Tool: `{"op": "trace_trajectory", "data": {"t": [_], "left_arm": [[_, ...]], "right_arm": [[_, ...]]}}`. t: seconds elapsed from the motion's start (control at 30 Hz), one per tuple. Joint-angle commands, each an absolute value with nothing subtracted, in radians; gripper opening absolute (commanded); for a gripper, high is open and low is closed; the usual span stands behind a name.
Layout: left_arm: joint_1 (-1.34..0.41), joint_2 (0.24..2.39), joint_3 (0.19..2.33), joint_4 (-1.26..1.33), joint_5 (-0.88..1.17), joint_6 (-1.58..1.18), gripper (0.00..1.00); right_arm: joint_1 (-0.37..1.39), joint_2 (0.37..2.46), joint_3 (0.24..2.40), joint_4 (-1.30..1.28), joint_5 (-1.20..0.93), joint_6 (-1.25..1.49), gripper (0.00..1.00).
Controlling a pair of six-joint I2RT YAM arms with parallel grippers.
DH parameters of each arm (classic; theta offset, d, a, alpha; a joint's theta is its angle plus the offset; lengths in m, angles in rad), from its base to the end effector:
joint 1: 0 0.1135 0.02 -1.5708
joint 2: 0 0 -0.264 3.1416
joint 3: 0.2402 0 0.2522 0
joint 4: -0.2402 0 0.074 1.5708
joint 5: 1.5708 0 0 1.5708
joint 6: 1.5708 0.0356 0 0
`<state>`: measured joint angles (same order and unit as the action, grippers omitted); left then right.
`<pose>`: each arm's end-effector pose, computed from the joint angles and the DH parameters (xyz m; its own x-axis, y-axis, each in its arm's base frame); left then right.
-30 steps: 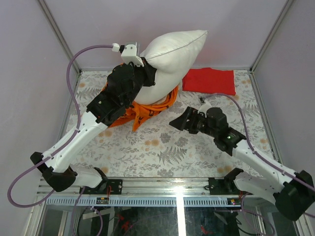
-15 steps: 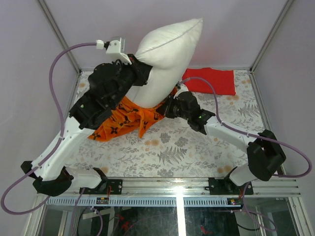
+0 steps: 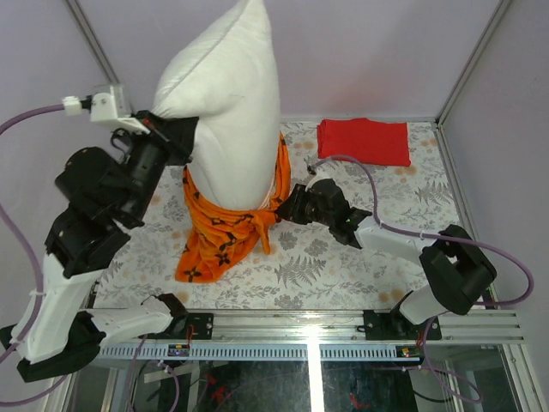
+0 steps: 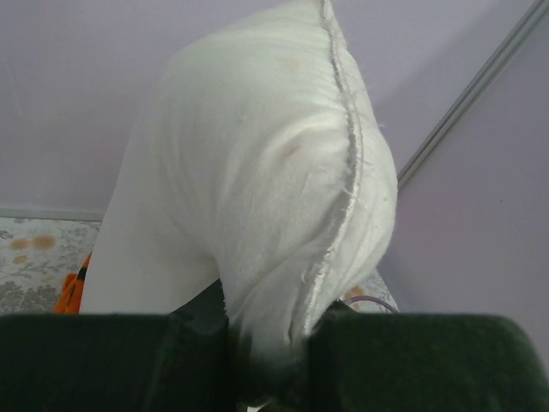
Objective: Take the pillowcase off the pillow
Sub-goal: Remove the pillow from the pillowcase.
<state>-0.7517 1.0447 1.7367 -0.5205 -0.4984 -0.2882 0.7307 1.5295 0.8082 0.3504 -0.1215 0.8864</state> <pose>0.1150 -0.0842 0.5623 0.0469 -0.3855 -0.9215 0.2806 0.8904 -0.3583 0.2463 0.2265 0.2209 -0.7491 0.3614 -0.5552 -0.2629 0.6071 0.7499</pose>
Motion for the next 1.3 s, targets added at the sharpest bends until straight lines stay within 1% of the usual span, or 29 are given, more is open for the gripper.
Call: {"op": "trace_trajectory", "data": {"t": [0.0, 0.03, 0.07, 0.1, 0.2, 0.27, 0.4, 0.5, 0.6, 0.73, 0.87, 0.9, 0.93, 0.97, 1.03, 1.07, 1.1, 1.17, 1.27], "left_arm": [[-0.755, 0.898, 1.734, -0.258, -0.562, -0.263, 0.00], [-0.755, 0.877, 1.716, -0.261, -0.564, -0.263, 0.00], [-0.755, 0.861, 1.698, -0.267, -0.567, -0.266, 0.00], [-0.755, 0.847, 1.688, -0.274, -0.560, -0.265, 0.00], [-0.756, 0.832, 1.697, -0.333, -0.477, -0.257, 0.00], [-0.757, 0.843, 1.727, -0.397, -0.383, -0.253, 0.00], [-0.757, 0.850, 1.731, -0.436, -0.187, -0.219, 0.00], [-0.757, 0.861, 1.732, -0.437, -0.117, -0.191, 0.00], [-0.757, 0.872, 1.731, -0.432, -0.076, -0.172, 0.00], [-0.757, 0.870, 1.704, -0.407, -0.056, -0.171, 0.00], [-0.756, 0.868, 1.693, -0.397, -0.052, -0.178, 0.00], [-0.756, 0.864, 1.687, -0.393, -0.051, -0.181, 0.00], [-0.757, 0.858, 1.680, -0.387, -0.055, -0.184, 0.00], [-0.757, 0.849, 1.670, -0.382, -0.069, -0.187, 0.00], [-0.756, 0.835, 1.662, -0.377, -0.121, -0.193, 0.00], [-0.757, 0.828, 1.659, -0.375, -0.152, -0.198, 0.00], [-0.758, 0.819, 1.657, -0.373, -0.189, -0.204, 0.00], [-0.757, 0.797, 1.650, -0.360, -0.294, -0.228, 0.00], [-0.760, 0.744, 1.618, -0.318, -0.471, -0.261, 0.00]], "right_arm": [[0.729, 1.377, 0.792, 0.389, 0.011, 0.765, 0.63], [0.729, 1.335, 0.790, 0.397, 0.047, 0.743, 0.80], [0.729, 1.295, 0.789, 0.412, 0.074, 0.721, 0.92], [0.728, 1.262, 0.789, 0.428, 0.099, 0.696, 0.99], [0.711, 1.191, 0.819, 0.462, 0.114, 0.640, 0.99], [0.676, 1.193, 0.858, 0.493, 0.043, 0.646, 0.99], [0.637, 1.354, 1.040, 0.520, -0.214, 0.660, 0.99], [0.638, 1.515, 1.178, 0.502, -0.371, 0.690, 0.94], [0.644, 1.608, 1.211, 0.525, -0.387, 0.736, 0.92], [0.653, 1.657, 1.184, 0.569, -0.381, 0.791, 0.90], [0.701, 1.720, 1.141, 0.603, -0.379, 0.833, 0.87], [0.711, 1.735, 1.135, 0.610, -0.375, 0.840, 0.82], [0.718, 1.752, 1.131, 0.619, -0.377, 0.850, 0.70], [0.720, 1.767, 1.128, 0.630, -0.388, 0.868, 0.53], [0.718, 1.785, 1.116, 0.644, -0.407, 0.901, 0.13], [0.715, 1.783, 1.102, 0.639, -0.395, 0.905, 0.03], [0.706, 1.773, 1.080, 0.633, -0.378, 0.909, 0.00], [0.663, 1.748, 1.012, 0.642, -0.342, 0.940, 0.00], [0.524, 1.699, 0.858, 0.681, -0.304, 1.046, 0.00]]}}
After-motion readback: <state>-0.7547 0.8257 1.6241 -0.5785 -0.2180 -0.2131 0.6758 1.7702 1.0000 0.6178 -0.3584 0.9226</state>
